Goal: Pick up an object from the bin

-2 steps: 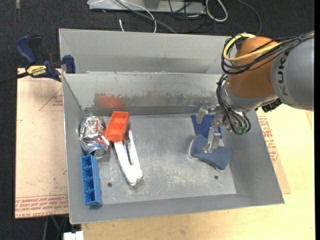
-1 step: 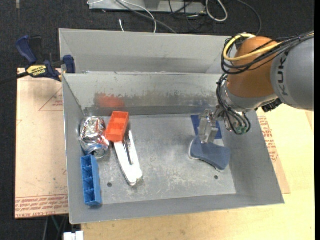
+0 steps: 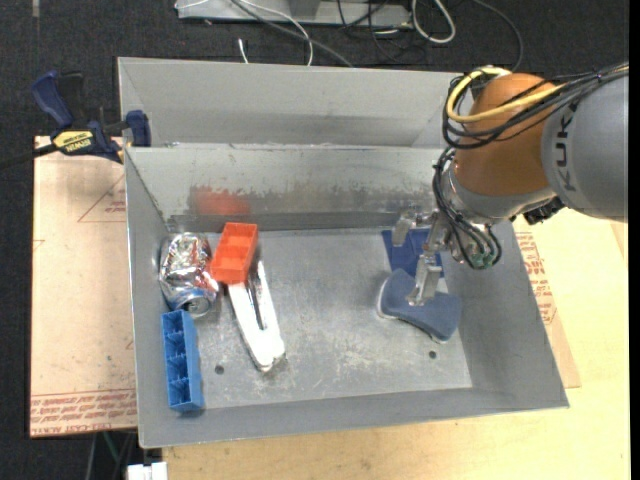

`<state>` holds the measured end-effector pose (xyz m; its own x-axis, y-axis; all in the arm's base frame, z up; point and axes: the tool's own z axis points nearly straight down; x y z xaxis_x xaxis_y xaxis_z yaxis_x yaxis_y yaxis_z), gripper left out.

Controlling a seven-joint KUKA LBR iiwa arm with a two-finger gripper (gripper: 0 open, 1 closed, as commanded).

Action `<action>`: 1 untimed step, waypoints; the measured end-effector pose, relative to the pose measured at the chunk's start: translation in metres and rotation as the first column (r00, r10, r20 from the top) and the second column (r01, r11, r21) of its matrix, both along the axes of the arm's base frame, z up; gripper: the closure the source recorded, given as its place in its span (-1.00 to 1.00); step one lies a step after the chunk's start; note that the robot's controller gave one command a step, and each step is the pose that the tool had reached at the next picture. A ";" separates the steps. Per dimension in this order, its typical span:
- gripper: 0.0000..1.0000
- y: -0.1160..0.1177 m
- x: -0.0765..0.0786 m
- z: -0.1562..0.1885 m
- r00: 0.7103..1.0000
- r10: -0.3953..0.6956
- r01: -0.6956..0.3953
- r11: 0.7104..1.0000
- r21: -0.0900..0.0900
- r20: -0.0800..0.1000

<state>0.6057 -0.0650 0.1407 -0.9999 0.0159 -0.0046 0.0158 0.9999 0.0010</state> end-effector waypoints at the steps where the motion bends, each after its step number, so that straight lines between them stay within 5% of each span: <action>1: -1.00 0.000 0.000 0.000 1.000 0.000 0.000 1.000 0.000 0.000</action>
Offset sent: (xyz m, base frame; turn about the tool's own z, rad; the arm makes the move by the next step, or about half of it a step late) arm -0.0026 -0.0171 0.0976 -0.1177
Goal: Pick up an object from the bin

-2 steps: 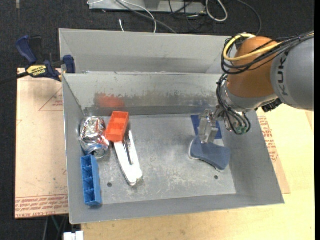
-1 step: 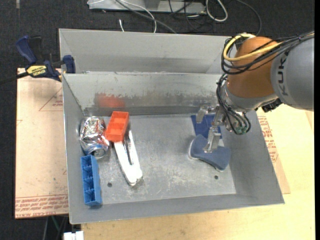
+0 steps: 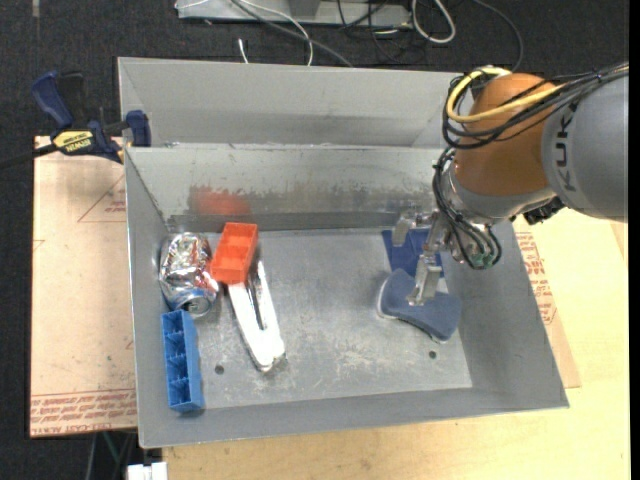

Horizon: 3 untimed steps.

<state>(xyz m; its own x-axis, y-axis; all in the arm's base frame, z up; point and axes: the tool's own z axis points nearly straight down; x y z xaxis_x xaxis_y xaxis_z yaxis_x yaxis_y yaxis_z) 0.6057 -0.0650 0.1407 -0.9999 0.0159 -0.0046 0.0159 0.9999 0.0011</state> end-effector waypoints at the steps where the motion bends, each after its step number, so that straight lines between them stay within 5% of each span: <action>1: 1.00 -0.017 -0.002 0.098 0.993 0.114 -0.114 0.993 -0.001 0.004; 2: 1.00 -0.017 -0.002 0.097 0.993 0.115 -0.115 0.993 -0.001 0.005; 3: 1.00 0.032 0.005 0.036 0.974 0.227 -0.227 0.974 0.000 0.005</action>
Offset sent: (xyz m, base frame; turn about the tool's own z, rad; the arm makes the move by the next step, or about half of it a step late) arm 0.0000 0.0000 0.0000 0.0000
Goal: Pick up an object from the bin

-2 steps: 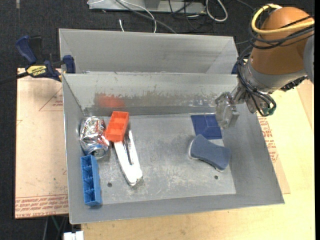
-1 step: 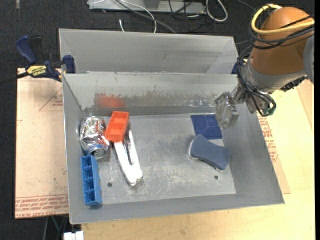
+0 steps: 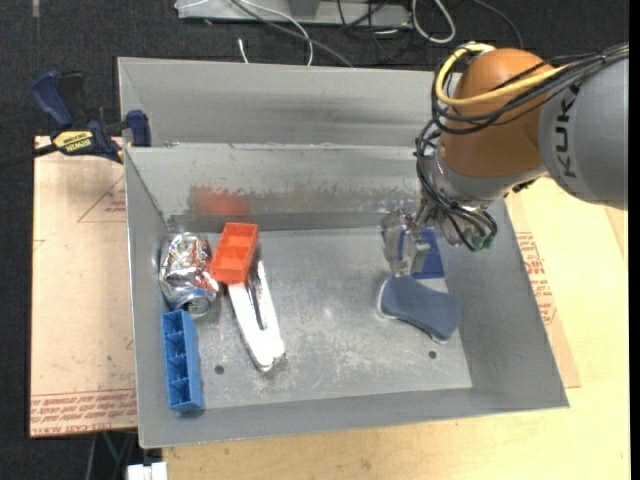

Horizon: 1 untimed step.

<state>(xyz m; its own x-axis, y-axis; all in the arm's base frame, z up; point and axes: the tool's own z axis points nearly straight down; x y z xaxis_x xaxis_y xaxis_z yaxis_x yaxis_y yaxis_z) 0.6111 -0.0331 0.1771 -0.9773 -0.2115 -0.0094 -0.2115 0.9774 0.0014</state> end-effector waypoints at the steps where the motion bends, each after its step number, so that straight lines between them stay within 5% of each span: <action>1: 1.00 -0.075 0.000 -0.036 0.996 0.088 -0.087 0.996 -0.009 0.006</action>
Offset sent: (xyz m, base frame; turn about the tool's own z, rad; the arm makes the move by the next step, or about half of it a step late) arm -0.0150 -0.0445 -0.1071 -0.1817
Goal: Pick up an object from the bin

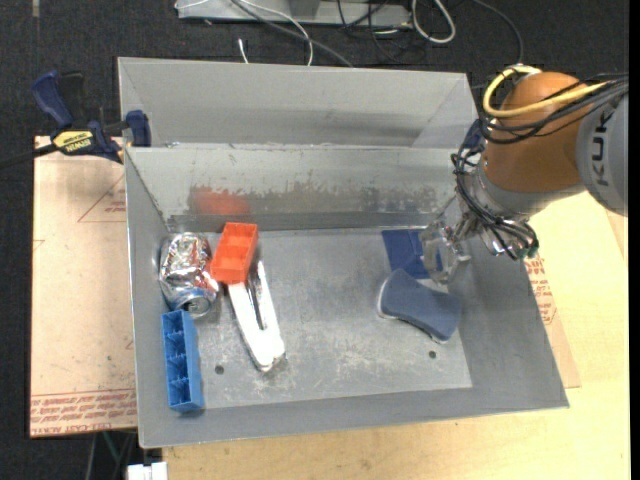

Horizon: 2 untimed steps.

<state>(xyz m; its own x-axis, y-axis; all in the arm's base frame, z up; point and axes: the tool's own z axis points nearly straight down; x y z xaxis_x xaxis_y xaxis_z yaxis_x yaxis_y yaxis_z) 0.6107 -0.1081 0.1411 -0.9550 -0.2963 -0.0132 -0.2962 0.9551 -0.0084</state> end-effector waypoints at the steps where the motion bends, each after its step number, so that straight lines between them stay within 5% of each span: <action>1: -1.00 0.030 -0.012 -0.069 0.996 0.090 -0.090 0.996 0.009 0.005; 2: -1.00 0.031 -0.012 -0.069 0.996 0.090 -0.090 0.996 0.009 0.005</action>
Offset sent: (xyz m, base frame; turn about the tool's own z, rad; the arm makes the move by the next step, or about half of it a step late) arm 0.0000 0.0000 0.0000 0.0000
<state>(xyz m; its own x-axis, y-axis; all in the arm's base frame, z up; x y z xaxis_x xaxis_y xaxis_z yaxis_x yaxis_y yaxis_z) 0.5982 -0.0775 0.0722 -0.9243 -0.3810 -0.0205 -0.3811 0.9245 -0.0011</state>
